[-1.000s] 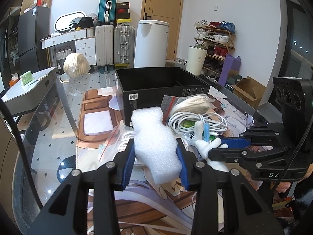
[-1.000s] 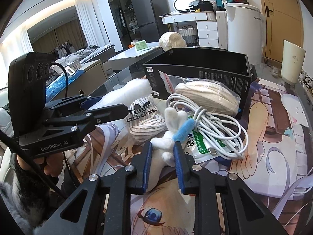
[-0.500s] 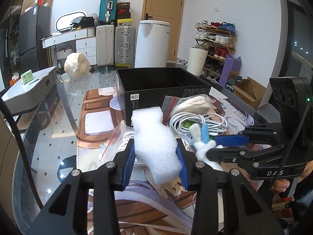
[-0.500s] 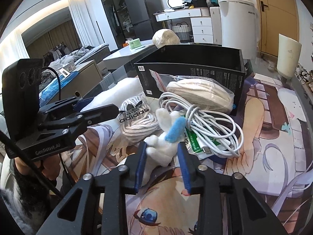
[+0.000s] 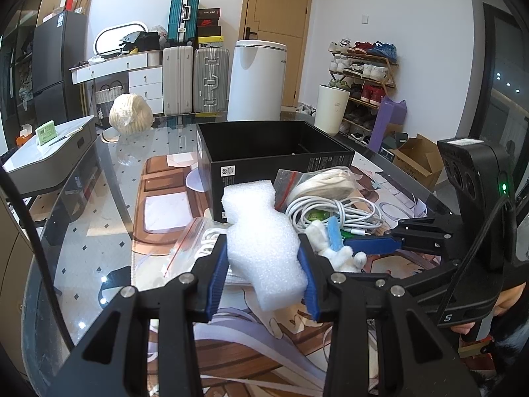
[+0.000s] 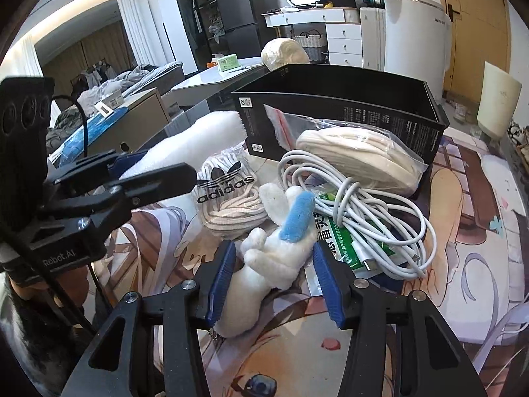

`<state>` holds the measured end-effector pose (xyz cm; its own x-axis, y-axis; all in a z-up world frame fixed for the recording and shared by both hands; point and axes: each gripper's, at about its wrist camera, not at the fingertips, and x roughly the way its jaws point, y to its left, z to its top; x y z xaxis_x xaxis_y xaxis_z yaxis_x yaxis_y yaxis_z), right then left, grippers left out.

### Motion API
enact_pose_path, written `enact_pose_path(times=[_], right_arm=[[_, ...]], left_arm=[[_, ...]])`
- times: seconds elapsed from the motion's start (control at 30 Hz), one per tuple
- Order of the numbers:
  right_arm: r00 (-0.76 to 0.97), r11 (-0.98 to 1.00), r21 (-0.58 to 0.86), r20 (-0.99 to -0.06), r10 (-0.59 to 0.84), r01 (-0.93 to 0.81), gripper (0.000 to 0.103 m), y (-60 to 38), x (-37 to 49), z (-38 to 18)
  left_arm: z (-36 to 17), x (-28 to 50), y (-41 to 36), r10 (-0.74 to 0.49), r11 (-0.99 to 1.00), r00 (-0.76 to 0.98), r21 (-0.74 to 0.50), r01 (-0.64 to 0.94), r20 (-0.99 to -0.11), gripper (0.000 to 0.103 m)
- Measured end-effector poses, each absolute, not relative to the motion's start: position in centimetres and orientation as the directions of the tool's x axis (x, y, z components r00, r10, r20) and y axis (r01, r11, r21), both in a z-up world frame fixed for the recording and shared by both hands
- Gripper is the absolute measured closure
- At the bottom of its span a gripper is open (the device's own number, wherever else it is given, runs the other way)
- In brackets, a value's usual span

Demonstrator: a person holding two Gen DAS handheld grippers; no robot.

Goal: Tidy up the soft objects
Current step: 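Grasp the white foam block with left gripper while right grasps the white plush bunny, then lift the foam block with left gripper while right lifts the bunny over the black box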

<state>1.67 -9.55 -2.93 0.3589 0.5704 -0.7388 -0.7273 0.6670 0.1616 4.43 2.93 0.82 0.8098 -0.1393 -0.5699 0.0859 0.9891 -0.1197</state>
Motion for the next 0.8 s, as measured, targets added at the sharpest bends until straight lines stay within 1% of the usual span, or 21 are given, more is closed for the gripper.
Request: enact_pose_path(times=[0.03, 0.13, 0.47, 0.8], right_arm=[[0.363, 0.666, 0.154, -0.739, 0.568, -0.73, 0.06, -9.5, 1.5, -2.9], [0.359, 0.659, 0.148, -0.741, 0.567, -0.737, 0.064, -9.5, 1.2, -3.0], [0.348, 0.634, 0.177, -0.709, 0.613, -0.753, 0.065, -10.6, 0.6, -2.7], [0.408, 0.634, 0.178, -0.629, 0.661, -0.753, 0.065, -12.5, -0.3, -0.3]], left_arm=[[0.8, 4.4, 2.9, -0.139, 0.989, 0.81, -0.12, 0.085, -0.569, 0.065], [0.8, 4.4, 3.0, -0.138, 0.989, 0.811, -0.12, 0.084, -0.569, 0.065], [1.3, 4.2, 3.5, -0.129, 0.99, 0.823, -0.124, 0.072, -0.553, 0.065], [2.7, 3.5, 3.5, -0.135, 0.989, 0.849, -0.126, 0.081, -0.511, 0.065]])
